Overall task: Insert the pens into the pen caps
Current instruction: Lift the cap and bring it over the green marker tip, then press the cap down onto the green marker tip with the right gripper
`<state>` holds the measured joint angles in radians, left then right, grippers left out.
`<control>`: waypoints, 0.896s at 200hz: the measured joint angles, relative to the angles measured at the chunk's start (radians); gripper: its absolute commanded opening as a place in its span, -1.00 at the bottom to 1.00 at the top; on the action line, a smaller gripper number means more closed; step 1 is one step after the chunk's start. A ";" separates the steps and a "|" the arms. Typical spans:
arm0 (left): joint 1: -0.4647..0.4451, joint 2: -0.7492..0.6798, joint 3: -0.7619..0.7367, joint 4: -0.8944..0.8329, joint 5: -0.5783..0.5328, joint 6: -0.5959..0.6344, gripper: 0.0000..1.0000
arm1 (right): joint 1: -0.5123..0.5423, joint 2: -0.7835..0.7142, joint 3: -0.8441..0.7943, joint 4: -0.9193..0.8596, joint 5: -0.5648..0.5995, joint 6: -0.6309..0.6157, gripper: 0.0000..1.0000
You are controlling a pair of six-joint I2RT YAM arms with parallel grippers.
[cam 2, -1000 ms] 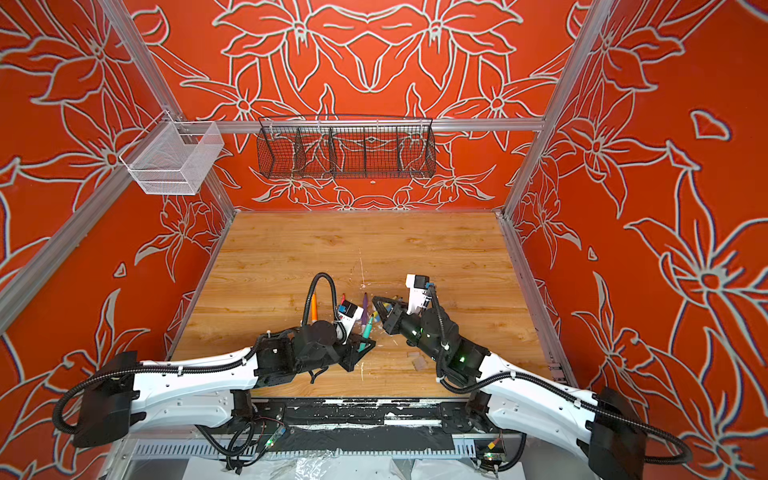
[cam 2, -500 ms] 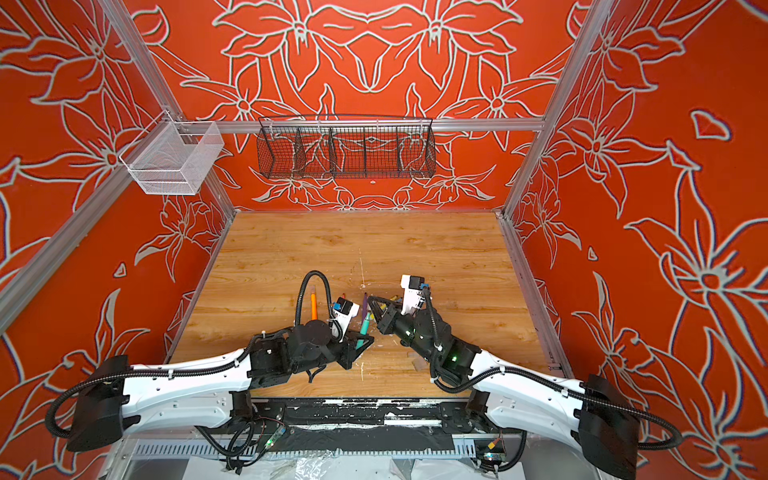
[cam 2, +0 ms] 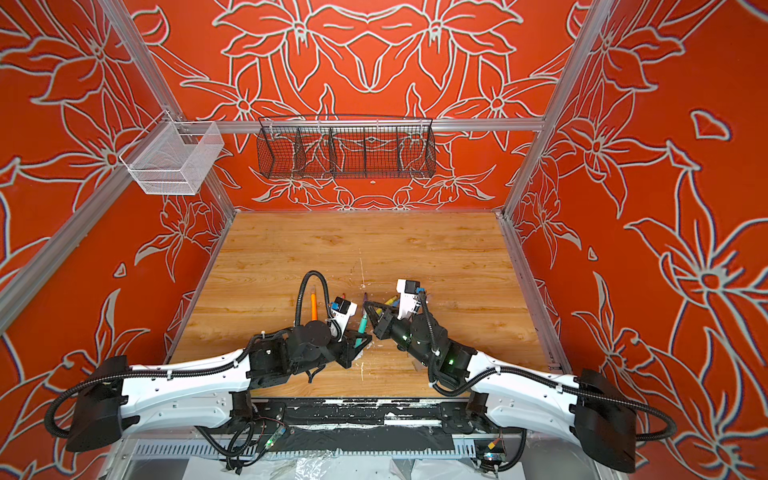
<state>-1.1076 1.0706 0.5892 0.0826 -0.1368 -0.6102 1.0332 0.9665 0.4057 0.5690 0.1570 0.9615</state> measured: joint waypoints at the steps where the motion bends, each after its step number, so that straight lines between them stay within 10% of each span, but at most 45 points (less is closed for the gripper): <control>1: 0.000 0.000 0.000 -0.001 0.000 0.000 -1.00 | 0.001 0.000 -0.001 0.002 0.001 0.001 -1.00; 81: 0.055 -0.067 -0.071 0.093 0.127 -0.071 -1.00 | 0.066 0.052 -0.016 0.114 0.064 -0.002 -0.99; 121: 0.056 -0.108 -0.098 0.096 0.138 -0.073 -1.00 | 0.093 0.062 -0.016 0.123 0.077 -0.023 -0.39; 179: 0.061 -0.108 -0.092 0.130 0.190 0.002 -1.00 | 0.116 -0.131 -0.015 -0.081 0.114 -0.072 0.01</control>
<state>-1.0470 0.9623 0.4973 0.2123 0.0532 -0.6086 1.1492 0.8352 0.3904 0.4881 0.2714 0.8890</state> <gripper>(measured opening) 0.148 0.468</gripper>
